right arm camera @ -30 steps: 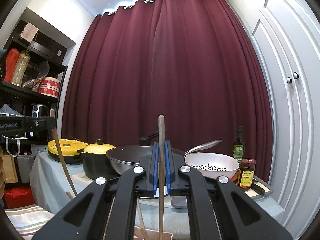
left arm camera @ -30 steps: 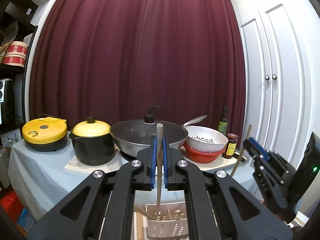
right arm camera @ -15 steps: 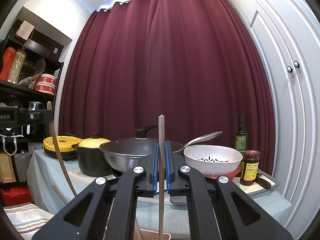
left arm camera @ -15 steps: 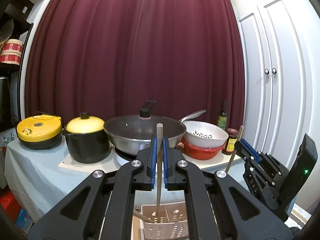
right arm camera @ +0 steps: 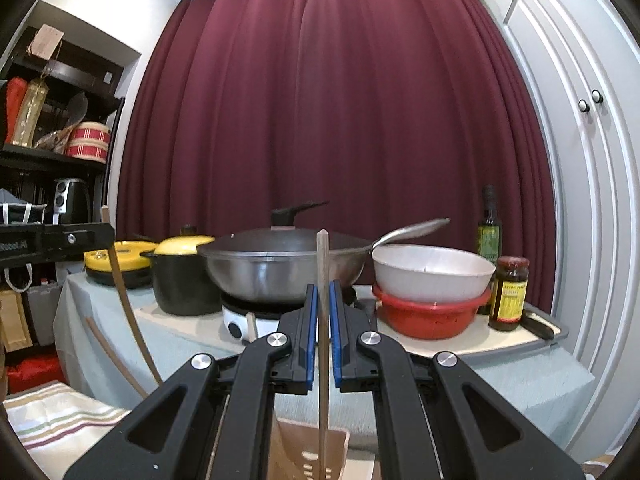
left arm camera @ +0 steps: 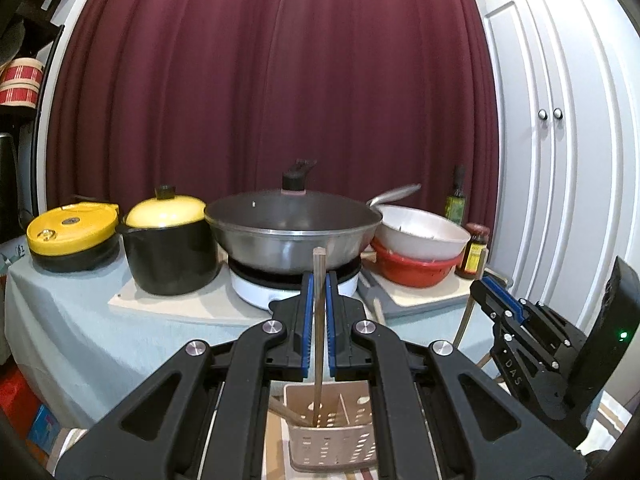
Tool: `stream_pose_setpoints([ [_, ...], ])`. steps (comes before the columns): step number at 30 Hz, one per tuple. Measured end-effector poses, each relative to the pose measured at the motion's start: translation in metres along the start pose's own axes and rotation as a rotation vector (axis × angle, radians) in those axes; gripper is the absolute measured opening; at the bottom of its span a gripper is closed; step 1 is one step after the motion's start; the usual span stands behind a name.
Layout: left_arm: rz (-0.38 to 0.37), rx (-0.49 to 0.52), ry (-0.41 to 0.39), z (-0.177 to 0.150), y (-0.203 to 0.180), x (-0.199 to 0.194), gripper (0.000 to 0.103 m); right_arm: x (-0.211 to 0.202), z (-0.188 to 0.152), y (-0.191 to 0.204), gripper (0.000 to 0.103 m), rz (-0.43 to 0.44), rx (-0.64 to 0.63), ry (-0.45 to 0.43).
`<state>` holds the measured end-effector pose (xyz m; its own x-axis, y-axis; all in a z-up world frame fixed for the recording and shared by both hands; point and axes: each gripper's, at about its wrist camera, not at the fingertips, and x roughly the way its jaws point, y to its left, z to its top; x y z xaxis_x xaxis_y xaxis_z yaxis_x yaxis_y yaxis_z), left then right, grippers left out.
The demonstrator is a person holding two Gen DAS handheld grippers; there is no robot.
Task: Organize utensils
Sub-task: 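Lower both chopsticks into the white holder and open both tools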
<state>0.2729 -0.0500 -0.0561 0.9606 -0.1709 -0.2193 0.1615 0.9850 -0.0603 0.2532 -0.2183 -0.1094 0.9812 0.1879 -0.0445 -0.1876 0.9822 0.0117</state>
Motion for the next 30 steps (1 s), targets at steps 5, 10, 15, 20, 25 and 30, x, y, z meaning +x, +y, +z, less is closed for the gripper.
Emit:
stream_pose_setpoints([
  [5, 0.009, -0.017, 0.037, -0.011, 0.007, 0.010, 0.006, 0.001, -0.007, 0.002, 0.007, 0.009, 0.003, 0.034],
  [10, 0.010, -0.010, 0.053, -0.016, 0.009, 0.013, 0.011, -0.001, -0.007, 0.007, 0.009, 0.001, -0.027, 0.041],
  [15, 0.017, -0.007, 0.046, -0.016, 0.009, 0.012, 0.035, -0.003, -0.007, 0.006, 0.027, -0.010, -0.023, 0.041],
  [20, 0.036, 0.000, 0.050, -0.017, 0.009, 0.014, 0.054, -0.006, -0.004, 0.006, 0.046, -0.024, -0.025, 0.034],
  [25, 0.050, 0.008, 0.033, -0.015, 0.007, 0.007, 0.074, -0.014, 0.002, 0.007, 0.064, -0.032, -0.025, 0.026],
  [30, 0.051, 0.014, 0.016, -0.010, 0.005, -0.009, 0.083, -0.032, 0.014, 0.012, 0.072, -0.043, -0.039, 0.018],
])
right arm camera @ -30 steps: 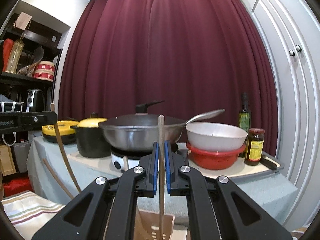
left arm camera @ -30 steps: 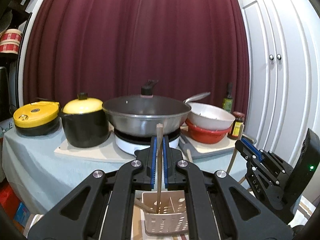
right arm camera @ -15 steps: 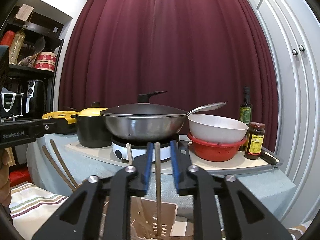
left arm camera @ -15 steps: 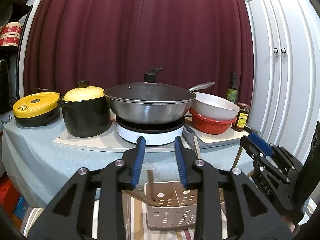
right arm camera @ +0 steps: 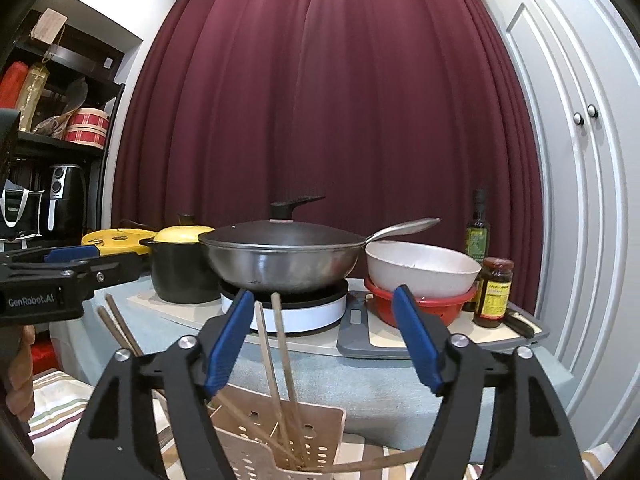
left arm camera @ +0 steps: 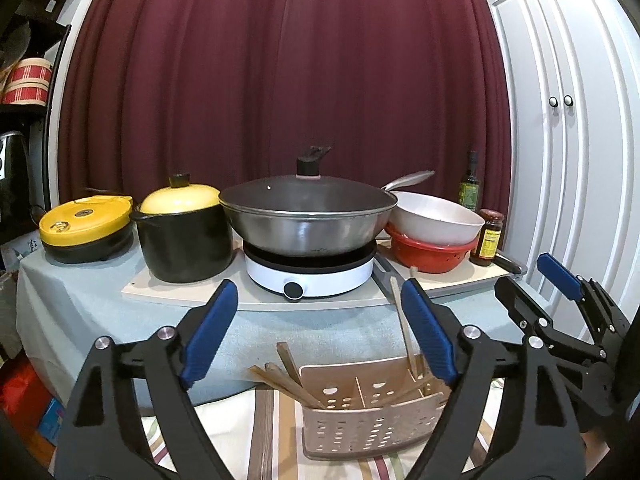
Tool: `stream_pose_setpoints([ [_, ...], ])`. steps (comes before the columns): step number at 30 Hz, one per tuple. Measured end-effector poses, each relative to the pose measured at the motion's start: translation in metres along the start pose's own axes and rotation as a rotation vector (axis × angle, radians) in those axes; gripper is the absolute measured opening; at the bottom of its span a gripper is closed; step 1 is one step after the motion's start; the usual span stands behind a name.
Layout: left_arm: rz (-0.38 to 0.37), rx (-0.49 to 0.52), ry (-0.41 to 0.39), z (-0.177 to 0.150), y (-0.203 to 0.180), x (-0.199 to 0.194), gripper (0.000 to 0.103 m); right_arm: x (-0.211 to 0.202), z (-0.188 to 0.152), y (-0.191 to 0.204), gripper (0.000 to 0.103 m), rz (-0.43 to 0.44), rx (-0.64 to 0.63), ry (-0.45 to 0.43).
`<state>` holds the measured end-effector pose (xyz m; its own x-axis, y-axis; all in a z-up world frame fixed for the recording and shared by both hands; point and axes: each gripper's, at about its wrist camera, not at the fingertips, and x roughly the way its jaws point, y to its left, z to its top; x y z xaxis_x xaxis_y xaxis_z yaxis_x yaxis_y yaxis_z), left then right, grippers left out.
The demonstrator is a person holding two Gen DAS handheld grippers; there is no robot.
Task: Organize utensils
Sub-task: 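Lower both chopsticks into the white holder and open both tools, then move both tools back toward the remaining chopsticks on the cloth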
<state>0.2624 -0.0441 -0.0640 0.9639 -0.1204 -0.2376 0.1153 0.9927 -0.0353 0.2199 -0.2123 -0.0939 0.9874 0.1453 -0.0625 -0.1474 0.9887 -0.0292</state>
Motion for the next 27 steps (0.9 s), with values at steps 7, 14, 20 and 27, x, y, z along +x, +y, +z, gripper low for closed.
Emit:
stream_pose_setpoints([
  [7, 0.025, 0.022, -0.013, -0.001, -0.003, -0.047, 0.090, -0.044, 0.011, 0.002, 0.077, -0.015, 0.003, 0.027],
  [14, 0.044, 0.038, 0.060, -0.036, -0.004, -0.095, 0.091, -0.105, -0.003, 0.001, 0.078, -0.011, 0.011, 0.106],
  [20, 0.047, 0.034, 0.158, -0.081, -0.004, -0.132, 0.091, -0.155, -0.037, 0.001, 0.078, -0.009, 0.022, 0.212],
  [27, 0.048, 0.042, 0.277, -0.136, -0.010, -0.163, 0.091, -0.205, -0.088, 0.001, 0.078, 0.000, 0.035, 0.352],
])
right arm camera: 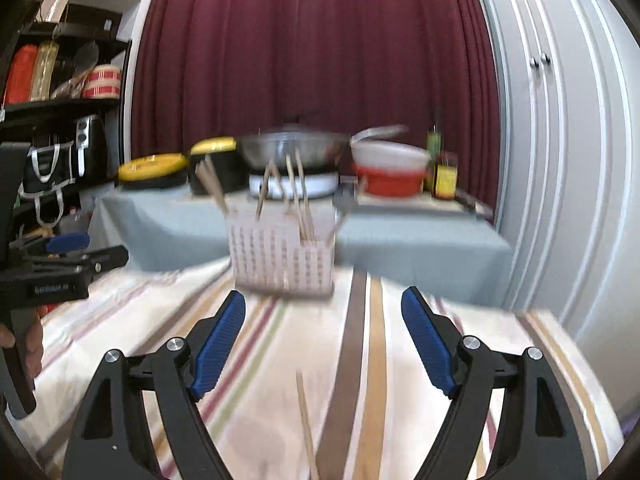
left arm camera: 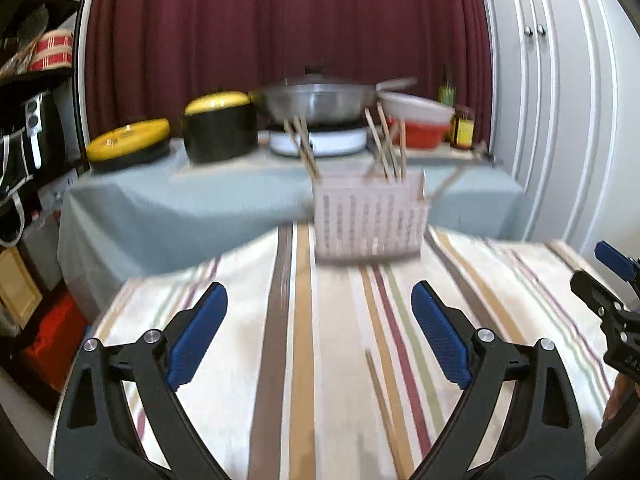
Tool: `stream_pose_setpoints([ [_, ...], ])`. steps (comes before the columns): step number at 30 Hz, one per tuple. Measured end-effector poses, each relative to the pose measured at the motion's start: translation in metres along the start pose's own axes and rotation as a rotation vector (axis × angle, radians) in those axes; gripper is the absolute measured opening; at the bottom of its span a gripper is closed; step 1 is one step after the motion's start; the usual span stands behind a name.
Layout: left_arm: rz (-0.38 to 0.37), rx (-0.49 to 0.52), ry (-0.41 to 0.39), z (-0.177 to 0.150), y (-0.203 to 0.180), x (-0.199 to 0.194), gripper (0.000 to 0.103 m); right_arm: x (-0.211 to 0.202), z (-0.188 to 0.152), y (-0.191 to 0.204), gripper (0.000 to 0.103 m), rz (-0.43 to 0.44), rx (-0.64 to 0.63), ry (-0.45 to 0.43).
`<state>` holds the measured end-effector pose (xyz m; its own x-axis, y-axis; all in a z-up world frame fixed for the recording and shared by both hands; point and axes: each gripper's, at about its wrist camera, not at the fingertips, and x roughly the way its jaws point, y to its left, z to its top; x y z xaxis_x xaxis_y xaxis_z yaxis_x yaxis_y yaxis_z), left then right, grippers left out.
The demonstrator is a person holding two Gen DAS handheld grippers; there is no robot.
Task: Organize utensils
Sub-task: 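Move both tools back toward the remaining chopsticks on the cloth, then close the left tool on a chopstick while the right tool grasps another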
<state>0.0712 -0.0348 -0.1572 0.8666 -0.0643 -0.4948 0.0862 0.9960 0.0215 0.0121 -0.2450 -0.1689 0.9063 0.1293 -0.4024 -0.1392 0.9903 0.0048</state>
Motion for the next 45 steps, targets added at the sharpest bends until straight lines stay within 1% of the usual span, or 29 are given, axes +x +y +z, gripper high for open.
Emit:
stream_pose_setpoints([
  [4, -0.002, -0.004, 0.069, -0.036, -0.005, -0.006, 0.091, -0.015, -0.038, -0.002, 0.077, 0.008, 0.001, 0.071],
  [6, -0.007, -0.002, 0.097, -0.051, -0.007, -0.008, 0.091, -0.020, -0.054, -0.003, 0.074, 0.013, 0.006, 0.106],
  [8, -0.010, -0.002, 0.126, -0.067, -0.009, -0.010, 0.091, -0.021, -0.070, -0.004, 0.061, 0.015, 0.015, 0.157],
  [9, -0.013, -0.005, 0.135, -0.072, -0.009, -0.010, 0.091, -0.021, -0.077, -0.004, 0.058, 0.021, 0.027, 0.181],
  [12, -0.019, -0.015, 0.168, -0.087, -0.010, -0.012, 0.091, -0.024, -0.094, -0.003, 0.052, 0.026, 0.035, 0.225],
  [14, -0.021, -0.013, 0.188, -0.097, -0.012, -0.012, 0.091, -0.022, -0.105, -0.002, 0.045, 0.030, 0.035, 0.261],
  [16, -0.021, -0.017, 0.206, -0.105, -0.013, -0.012, 0.091, -0.020, -0.113, -0.003, 0.042, 0.025, 0.039, 0.286],
  [21, -0.029, -0.012, 0.247, -0.122, -0.018, -0.011, 0.091, -0.017, -0.126, -0.006, 0.031, 0.015, 0.070, 0.326],
  [22, -0.030, -0.012, 0.249, -0.124, -0.018, -0.012, 0.091, -0.016, -0.127, -0.007, 0.024, 0.014, 0.070, 0.329],
  [23, -0.034, -0.014, 0.250, -0.125, -0.020, -0.013, 0.091, -0.016, -0.129, -0.006, 0.014, 0.015, 0.068, 0.333],
  [24, -0.040, -0.015, 0.249, -0.127, -0.021, -0.014, 0.091, -0.017, -0.131, -0.006, 0.010, 0.015, 0.067, 0.333],
  [28, -0.056, -0.009, 0.240, -0.132, -0.029, -0.020, 0.091, -0.020, -0.133, -0.002, 0.007, 0.025, 0.063, 0.324],
  [33, -0.084, 0.002, 0.229, -0.144, -0.039, -0.029, 0.091, -0.028, -0.136, 0.004, 0.007, 0.040, 0.063, 0.304],
  [35, -0.081, 0.010, 0.220, -0.151, -0.044, -0.033, 0.090, -0.031, -0.136, 0.007, 0.007, 0.044, 0.062, 0.301],
  [37, -0.091, 0.020, 0.202, -0.156, -0.049, -0.037, 0.083, -0.033, -0.137, 0.009, 0.007, 0.047, 0.061, 0.293],
  [38, -0.088, 0.027, 0.198, -0.157, -0.051, -0.038, 0.078, -0.034, -0.138, 0.010, 0.007, 0.050, 0.063, 0.291],
  [40, -0.083, 0.041, 0.189, -0.162, -0.056, -0.040, 0.072, -0.035, -0.138, 0.010, 0.007, 0.055, 0.067, 0.289],
  [41, -0.081, 0.043, 0.193, -0.163, -0.057, -0.040, 0.064, -0.036, -0.139, 0.011, 0.007, 0.057, 0.068, 0.287],
  [42, -0.080, 0.044, 0.200, -0.165, -0.058, -0.039, 0.059, -0.036, -0.139, 0.011, 0.007, 0.060, 0.067, 0.284],
  [45, -0.077, 0.040, 0.223, -0.170, -0.059, -0.036, 0.052, -0.039, -0.139, 0.013, 0.007, 0.064, 0.070, 0.278],
])
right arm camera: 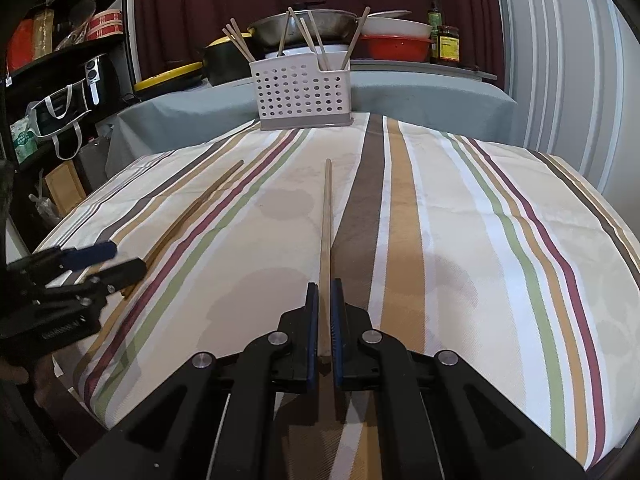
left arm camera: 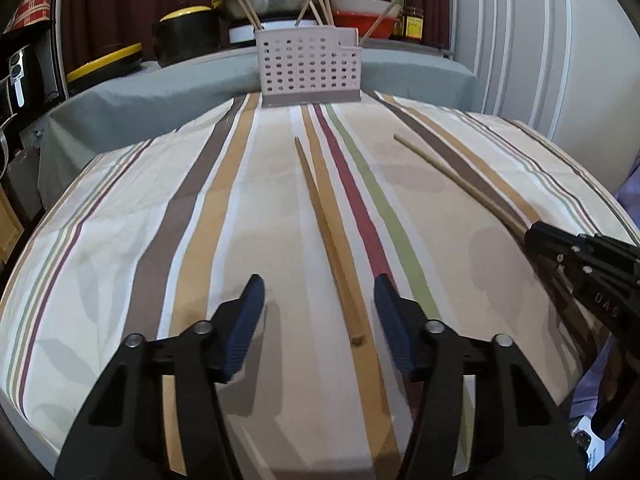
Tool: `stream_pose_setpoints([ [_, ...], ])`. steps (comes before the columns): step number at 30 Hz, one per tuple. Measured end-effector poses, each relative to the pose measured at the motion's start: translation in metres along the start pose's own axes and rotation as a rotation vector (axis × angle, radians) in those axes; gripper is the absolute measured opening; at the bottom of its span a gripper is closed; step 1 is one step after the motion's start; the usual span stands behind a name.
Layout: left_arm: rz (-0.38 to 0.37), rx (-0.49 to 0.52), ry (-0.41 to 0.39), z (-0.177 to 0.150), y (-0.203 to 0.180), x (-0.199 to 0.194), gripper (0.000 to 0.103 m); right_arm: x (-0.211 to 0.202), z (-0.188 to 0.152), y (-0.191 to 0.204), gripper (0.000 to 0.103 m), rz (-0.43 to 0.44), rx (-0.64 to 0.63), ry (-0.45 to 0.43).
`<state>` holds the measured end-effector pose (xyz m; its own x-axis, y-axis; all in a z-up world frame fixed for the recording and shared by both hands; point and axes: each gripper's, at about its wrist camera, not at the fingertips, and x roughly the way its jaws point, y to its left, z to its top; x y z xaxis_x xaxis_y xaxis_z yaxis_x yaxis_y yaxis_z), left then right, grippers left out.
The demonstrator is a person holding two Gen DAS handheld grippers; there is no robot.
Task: Organize utensils
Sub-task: 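Close the left tool on a chopstick while the right tool grasps another, then lift both held chopsticks upright and carry them over the white holder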
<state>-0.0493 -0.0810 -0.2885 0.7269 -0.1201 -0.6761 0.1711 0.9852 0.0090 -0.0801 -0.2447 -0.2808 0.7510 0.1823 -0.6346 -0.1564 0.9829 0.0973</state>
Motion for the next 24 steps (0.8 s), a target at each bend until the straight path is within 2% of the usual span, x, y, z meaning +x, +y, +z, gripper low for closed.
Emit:
stream_pose_setpoints([
  [5, -0.003, -0.023, 0.007, -0.0036, 0.0027, 0.0023, 0.047, -0.0001, -0.0033, 0.0010, 0.007, 0.008, 0.002, -0.002],
  [8, -0.011, -0.023, 0.000, -0.0046, 0.0022, 0.0014, 0.033, 0.0008, -0.0037, 0.0010, 0.007, 0.012, 0.003, -0.002],
  [10, -0.018, -0.019, -0.003, -0.0052, 0.0014, 0.0007, 0.028, 0.0006, -0.0038, 0.0021, 0.007, 0.014, 0.001, -0.005],
  [14, -0.042, -0.008, -0.006, -0.0060, -0.0020, -0.0001, 0.009, 0.0009, -0.0049, 0.0038, 0.007, 0.018, -0.002, -0.007],
  [24, -0.040, -0.025, -0.027, -0.0035, 0.0030, -0.0041, 0.006, -0.0067, -0.0021, 0.0059, 0.007, 0.012, -0.006, -0.042],
])
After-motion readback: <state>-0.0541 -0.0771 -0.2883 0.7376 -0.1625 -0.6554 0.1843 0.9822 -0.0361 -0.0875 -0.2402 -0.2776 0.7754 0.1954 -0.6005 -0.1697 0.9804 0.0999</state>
